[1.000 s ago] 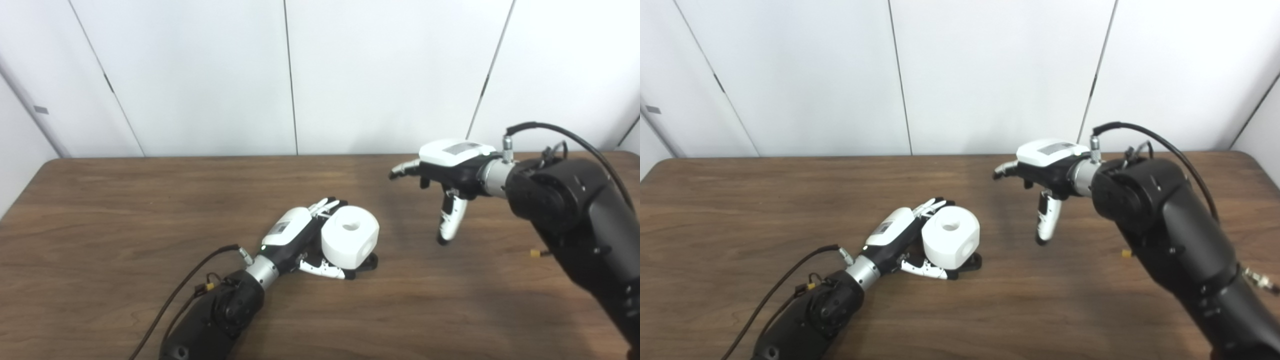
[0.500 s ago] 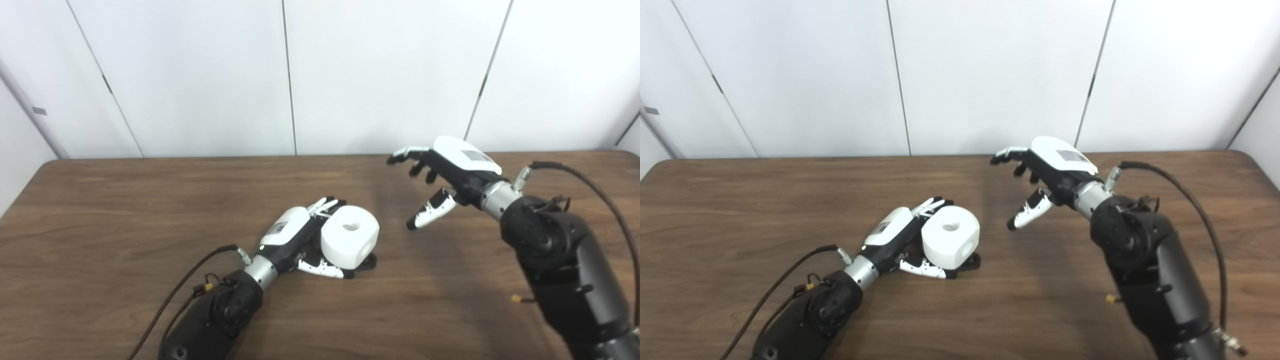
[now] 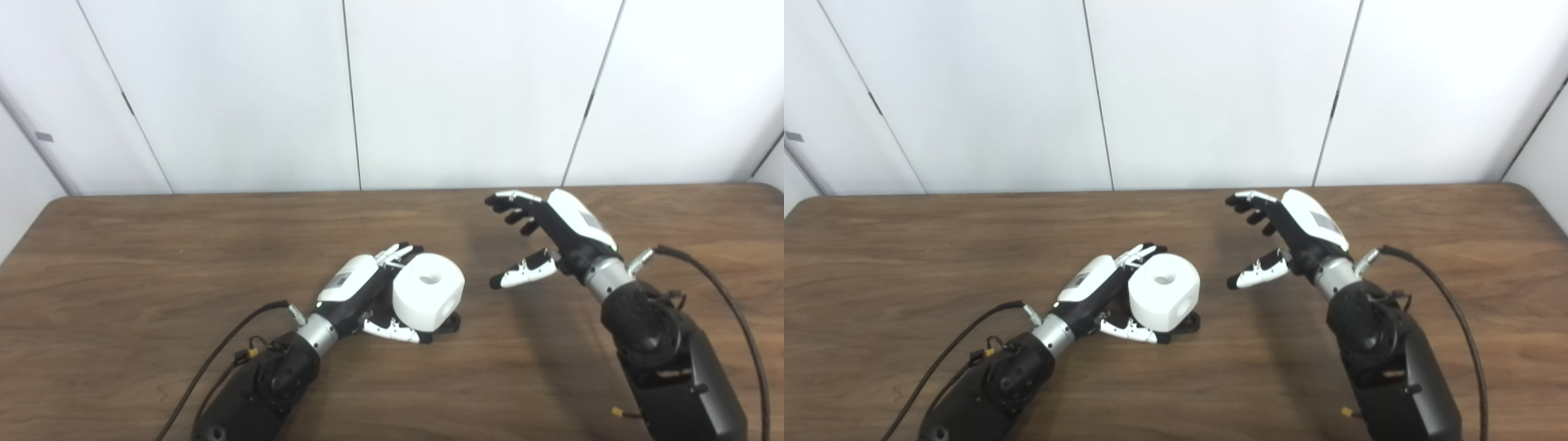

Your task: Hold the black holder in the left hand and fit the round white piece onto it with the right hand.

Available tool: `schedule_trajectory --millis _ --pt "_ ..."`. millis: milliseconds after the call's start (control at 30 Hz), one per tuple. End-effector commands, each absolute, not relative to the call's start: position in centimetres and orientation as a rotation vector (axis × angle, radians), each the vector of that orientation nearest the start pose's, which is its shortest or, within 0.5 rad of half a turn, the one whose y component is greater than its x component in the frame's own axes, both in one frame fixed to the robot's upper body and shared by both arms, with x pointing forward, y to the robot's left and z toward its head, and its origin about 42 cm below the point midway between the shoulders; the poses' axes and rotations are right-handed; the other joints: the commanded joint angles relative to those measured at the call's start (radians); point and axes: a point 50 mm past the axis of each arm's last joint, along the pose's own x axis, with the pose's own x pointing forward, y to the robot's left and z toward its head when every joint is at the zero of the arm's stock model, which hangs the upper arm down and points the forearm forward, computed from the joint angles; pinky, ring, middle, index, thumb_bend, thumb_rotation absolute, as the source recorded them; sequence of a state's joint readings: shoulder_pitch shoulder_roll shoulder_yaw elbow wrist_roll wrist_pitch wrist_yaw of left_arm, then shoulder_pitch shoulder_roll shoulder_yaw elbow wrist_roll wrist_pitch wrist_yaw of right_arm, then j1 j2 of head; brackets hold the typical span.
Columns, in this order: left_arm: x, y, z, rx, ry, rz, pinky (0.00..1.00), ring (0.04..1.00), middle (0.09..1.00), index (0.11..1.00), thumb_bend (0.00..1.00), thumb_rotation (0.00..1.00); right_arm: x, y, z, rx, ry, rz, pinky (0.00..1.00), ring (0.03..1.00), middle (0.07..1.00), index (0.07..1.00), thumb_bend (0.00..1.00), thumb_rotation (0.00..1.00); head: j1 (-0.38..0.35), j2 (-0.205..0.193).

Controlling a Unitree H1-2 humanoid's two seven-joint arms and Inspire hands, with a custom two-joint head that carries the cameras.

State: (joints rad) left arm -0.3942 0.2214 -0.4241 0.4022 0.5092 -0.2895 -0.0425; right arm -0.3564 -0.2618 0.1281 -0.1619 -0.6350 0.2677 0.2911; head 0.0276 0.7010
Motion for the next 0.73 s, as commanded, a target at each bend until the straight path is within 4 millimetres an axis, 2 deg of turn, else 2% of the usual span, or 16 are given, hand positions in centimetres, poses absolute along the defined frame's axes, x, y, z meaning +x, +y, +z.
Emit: schedule_trajectory --millis 0,100,267,400,700 --pt "35.4 17.6 6.4 0.888 -0.083 -0.666 0.95 1.0 0.997 0.67 0.83 0.17 37.7 -22.4 24.4 -0.885 -0.251 0.145 0.62 0.742 0.807 0.803 0.78 0.0 0.0 0.001" --pt "35.7 18.1 7.0 0.916 -0.042 -0.665 0.95 1.0 1.0 0.816 0.97 0.25 37.5 -22.4 23.9 -0.872 -0.242 0.144 0.62 0.742 0.811 0.809 0.78 0.0 -0.001 0.003" --pt "36.4 18.9 7.8 0.976 0.047 -0.671 1.0 1.0 1.0 0.949 1.0 0.32 37.3 -22.5 23.7 -0.863 -0.238 0.147 0.6 0.743 0.824 0.815 0.78 0.0 -0.001 0.006" --pt "36.9 19.4 8.3 1.016 0.086 -0.663 1.0 1.0 1.0 0.967 1.0 0.33 37.3 -22.8 23.8 -0.865 -0.24 0.143 0.59 0.738 0.828 0.816 0.78 0.0 0.003 0.006" --pt "37.3 20.5 9.0 1.047 0.126 -0.626 1.0 1.0 1.0 0.947 1.0 0.28 37.5 -23.1 24.4 -0.845 -0.259 0.141 0.6 0.735 0.829 0.81 0.79 0.0 0.002 0.006"
